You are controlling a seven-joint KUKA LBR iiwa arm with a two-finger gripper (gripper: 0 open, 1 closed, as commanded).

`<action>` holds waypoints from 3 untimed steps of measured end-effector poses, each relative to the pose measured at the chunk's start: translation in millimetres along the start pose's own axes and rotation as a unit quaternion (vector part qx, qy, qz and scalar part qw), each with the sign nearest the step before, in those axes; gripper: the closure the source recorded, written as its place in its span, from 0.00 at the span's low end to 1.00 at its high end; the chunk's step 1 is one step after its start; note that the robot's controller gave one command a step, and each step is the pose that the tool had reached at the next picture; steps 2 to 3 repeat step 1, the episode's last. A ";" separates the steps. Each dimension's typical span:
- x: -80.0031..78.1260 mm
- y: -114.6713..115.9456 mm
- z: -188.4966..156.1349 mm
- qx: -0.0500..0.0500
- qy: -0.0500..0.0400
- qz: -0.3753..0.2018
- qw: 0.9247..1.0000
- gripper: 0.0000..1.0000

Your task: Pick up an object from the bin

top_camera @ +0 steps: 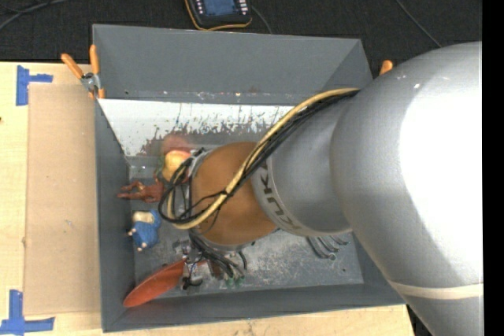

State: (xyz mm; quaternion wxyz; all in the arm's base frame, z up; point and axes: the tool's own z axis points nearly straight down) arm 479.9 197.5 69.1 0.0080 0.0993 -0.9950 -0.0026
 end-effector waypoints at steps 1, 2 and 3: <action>3.7 -0.4 -26.4 0.001 0.005 0.000 1.000 1.00; 3.7 -0.4 -26.4 0.001 0.005 0.000 1.000 1.00; 3.7 -0.4 -26.4 0.001 0.005 0.000 1.000 1.00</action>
Offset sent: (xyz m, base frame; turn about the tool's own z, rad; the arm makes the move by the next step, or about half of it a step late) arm -0.0018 -0.0009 0.1104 0.0001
